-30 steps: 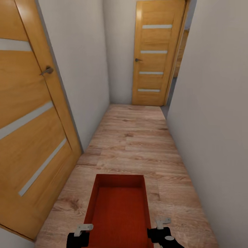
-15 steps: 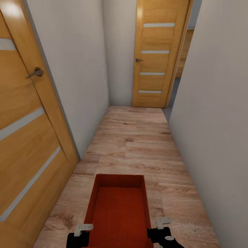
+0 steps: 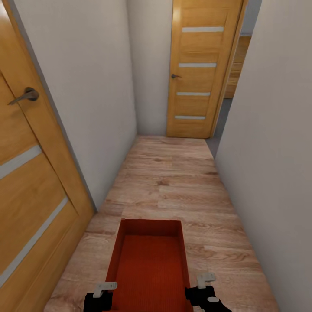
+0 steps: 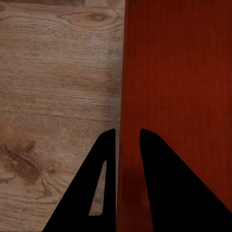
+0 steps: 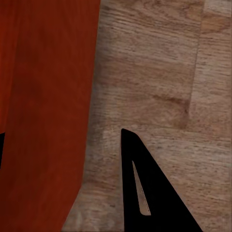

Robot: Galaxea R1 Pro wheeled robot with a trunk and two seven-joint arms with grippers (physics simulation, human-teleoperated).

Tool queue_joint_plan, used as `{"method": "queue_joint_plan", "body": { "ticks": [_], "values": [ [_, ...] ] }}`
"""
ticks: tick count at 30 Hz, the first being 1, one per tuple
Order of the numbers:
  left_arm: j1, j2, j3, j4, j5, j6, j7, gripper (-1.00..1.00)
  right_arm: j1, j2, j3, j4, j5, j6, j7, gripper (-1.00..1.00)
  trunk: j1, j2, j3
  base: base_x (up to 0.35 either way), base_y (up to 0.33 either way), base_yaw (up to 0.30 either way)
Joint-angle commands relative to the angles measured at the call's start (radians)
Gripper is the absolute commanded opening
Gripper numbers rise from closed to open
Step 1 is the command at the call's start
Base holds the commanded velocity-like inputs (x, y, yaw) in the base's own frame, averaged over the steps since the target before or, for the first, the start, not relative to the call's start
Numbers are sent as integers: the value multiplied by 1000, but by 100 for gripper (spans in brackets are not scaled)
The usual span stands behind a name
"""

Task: Move the two storage containers from the living room to the garage. In the garage, place one container on the floor and stack the other container on top of it (either order is fine).

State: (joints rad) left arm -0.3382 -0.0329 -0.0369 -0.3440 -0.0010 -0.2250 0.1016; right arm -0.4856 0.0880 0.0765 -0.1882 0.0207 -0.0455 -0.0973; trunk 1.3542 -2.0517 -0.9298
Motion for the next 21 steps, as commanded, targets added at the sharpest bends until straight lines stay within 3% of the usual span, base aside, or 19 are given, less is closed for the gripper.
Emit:
{"method": "queue_joint_plan", "body": {
  "ticks": [1,21],
  "values": [
    [-1,1,6,0,-1,-4,15,-100,-1,-1,5,1,4,-2,-10,-100,0,0,-1,347,0,0],
    [-1,1,6,1,-1,-4,15,-100,-1,-1,5,2,4,-2,-10,-100,0,0,-1,347,0,0]
  ]
}}
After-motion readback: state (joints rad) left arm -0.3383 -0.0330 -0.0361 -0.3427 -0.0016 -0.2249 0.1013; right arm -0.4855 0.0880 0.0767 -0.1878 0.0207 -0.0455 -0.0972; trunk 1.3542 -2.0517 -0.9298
